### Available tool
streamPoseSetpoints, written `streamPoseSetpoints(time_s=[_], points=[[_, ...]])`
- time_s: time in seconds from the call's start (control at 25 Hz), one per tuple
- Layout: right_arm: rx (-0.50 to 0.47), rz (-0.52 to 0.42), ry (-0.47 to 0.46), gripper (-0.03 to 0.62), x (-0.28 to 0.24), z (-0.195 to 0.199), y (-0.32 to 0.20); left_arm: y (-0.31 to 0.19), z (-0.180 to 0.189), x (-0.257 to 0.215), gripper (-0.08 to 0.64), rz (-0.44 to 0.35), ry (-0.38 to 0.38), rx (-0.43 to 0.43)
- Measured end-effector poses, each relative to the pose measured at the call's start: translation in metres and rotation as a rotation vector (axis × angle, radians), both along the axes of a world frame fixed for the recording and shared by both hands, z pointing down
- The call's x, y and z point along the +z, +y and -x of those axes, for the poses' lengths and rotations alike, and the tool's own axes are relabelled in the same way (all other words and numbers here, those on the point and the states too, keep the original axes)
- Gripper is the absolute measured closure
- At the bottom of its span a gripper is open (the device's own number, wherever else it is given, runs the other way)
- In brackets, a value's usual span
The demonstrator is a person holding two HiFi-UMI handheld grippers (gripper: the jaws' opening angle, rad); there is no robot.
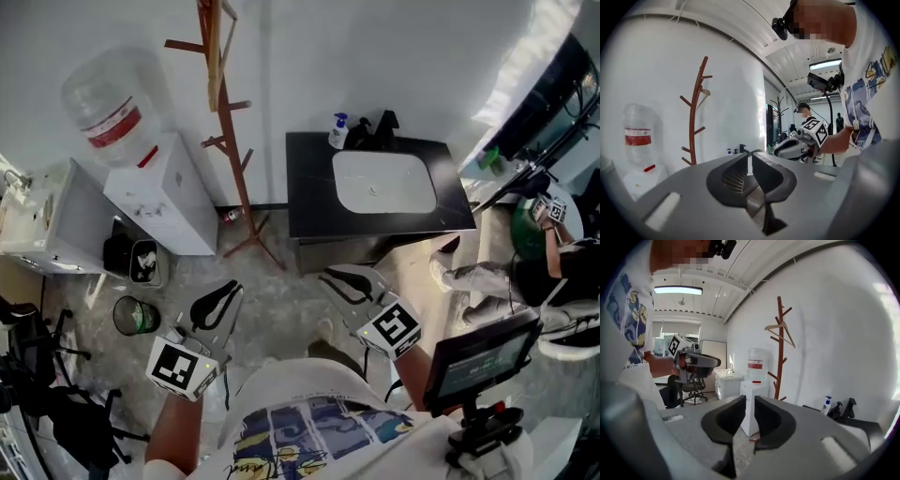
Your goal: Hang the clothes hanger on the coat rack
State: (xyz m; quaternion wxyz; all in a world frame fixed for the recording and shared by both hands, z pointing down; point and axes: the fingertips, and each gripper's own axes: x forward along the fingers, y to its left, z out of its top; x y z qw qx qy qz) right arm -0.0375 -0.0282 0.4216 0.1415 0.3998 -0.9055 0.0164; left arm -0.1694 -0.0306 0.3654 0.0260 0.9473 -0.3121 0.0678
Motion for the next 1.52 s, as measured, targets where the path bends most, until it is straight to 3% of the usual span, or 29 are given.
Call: streamPoseSetpoints(time_s=[0.36, 0.72, 1.52], points=[[0.005, -0.024, 0.005, 0.575, -0.011, 0.044, 0.049, 0.053, 0.012, 0.025, 0.557, 0.050, 0.006, 0.142], [-0.029, -0.045, 0.033, 0.591, -0.014, 0.071, 0.084, 0.089, 0.013, 0.042, 0.557, 0.074, -0.004, 0.199], [-0.097, -0.029, 0.091, 0.591, -0.005, 0.116, 0.095, 0.104, 0.050, 0.059, 0.557, 0.062, 0.000, 0.158]])
